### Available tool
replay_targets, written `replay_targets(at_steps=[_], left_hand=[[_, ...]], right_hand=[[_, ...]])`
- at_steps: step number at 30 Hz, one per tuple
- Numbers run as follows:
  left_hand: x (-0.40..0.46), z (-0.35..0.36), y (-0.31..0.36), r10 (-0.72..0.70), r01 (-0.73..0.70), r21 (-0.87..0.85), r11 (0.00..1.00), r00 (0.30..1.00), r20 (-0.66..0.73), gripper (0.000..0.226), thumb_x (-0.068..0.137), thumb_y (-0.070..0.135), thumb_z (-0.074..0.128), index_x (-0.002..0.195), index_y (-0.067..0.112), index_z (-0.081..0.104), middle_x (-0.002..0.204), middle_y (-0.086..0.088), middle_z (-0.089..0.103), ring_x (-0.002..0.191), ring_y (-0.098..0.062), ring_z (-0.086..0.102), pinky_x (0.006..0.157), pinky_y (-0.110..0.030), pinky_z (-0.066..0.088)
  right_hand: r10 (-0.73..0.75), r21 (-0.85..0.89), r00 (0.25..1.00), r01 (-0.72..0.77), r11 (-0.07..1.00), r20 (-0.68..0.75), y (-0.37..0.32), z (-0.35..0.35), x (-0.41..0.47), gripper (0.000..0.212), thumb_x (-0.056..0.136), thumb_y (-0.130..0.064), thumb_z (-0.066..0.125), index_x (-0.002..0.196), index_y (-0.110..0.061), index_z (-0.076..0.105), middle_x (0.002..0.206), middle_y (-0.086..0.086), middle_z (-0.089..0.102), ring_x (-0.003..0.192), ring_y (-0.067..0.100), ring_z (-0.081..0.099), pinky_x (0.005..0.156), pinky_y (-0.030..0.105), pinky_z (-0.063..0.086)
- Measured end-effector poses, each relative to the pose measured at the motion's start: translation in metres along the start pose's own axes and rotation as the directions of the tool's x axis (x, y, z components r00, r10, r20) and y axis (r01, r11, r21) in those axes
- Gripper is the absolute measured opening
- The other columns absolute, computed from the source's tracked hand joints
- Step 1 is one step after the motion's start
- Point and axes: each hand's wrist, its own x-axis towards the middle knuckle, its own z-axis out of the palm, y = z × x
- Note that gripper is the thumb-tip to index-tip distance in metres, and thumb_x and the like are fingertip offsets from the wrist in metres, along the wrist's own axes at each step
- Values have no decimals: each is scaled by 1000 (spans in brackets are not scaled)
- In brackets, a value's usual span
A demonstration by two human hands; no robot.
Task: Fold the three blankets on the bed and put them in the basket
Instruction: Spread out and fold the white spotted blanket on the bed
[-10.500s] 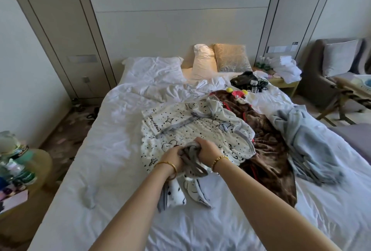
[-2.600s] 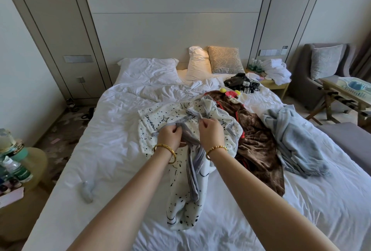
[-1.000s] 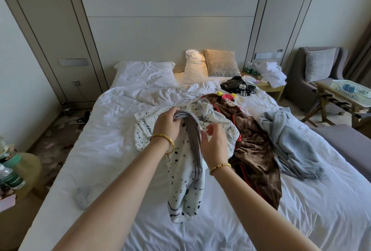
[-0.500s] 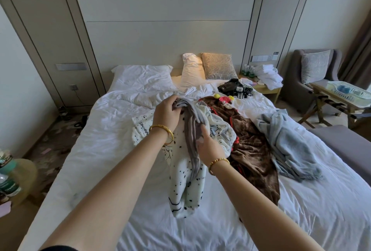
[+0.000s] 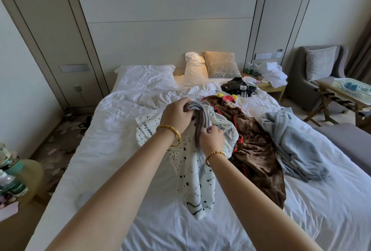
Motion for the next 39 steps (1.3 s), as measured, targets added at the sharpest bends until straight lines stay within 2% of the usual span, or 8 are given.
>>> replay_targets(at_steps=[4,10,18,25,29,32,36,39], left_hand=[[-2,4,0,29,-27,-67,997,999,24,19,83,9,60,99,15,68,90,-2,70,81,-15,60,71,-22,47],[1,4,-2,-114,58,-370,927,985,-130,14,86,4,55,93,14,63,79,11,59,72,-6,55,63,-11,43],[16,-26,-47,-469,215,-510,833,763,-444,10,92,10,45,87,15,52,70,10,50,62,-2,47,47,-1,35],[10,0,-55,-472,308,-449,839,822,-318,4,94,13,44,91,12,48,76,1,53,69,-19,49,62,-26,37],[13,-10,-81,-631,395,-517,759,640,-438,21,95,14,41,110,3,52,108,-16,61,96,-25,57,78,-29,41],[11,-9,-95,-642,432,-485,760,613,-460,24,96,13,39,113,0,50,112,-19,60,101,-31,58,76,-27,39],[6,3,-95,-683,467,-506,725,588,-434,25,97,12,38,117,0,48,117,-19,58,105,-31,57,77,-26,38],[2,11,-94,-685,476,-502,722,593,-422,24,97,13,38,116,1,48,115,-18,58,103,-30,57,76,-27,38]], right_hand=[[39,-44,999,-39,998,0,10,-5,12,12,86,-15,46,96,-9,45,109,15,49,100,33,51,81,40,43],[263,174,961,-246,954,-85,45,-8,22,19,85,-8,47,104,-8,52,89,10,57,64,18,45,61,27,37],[372,-47,899,-392,919,-230,119,-44,25,20,88,-5,48,87,-10,67,62,2,50,55,17,44,61,28,39],[240,-103,938,-273,957,-252,111,-47,29,26,87,1,39,104,-6,56,102,16,61,86,29,53,71,30,37],[210,-114,932,-253,961,-295,116,-63,33,22,87,-2,42,103,-7,57,105,17,62,95,32,56,72,29,36],[161,-267,950,-233,935,-267,130,-74,32,24,85,-6,46,103,-5,62,110,18,61,104,33,56,81,32,44],[357,-384,919,-394,835,-166,151,-83,20,36,83,-12,50,118,-8,58,120,19,56,108,34,56,87,37,47],[519,-382,852,-504,775,-72,170,-91,9,35,88,-11,51,121,-1,54,122,20,56,109,34,56,72,31,51]])
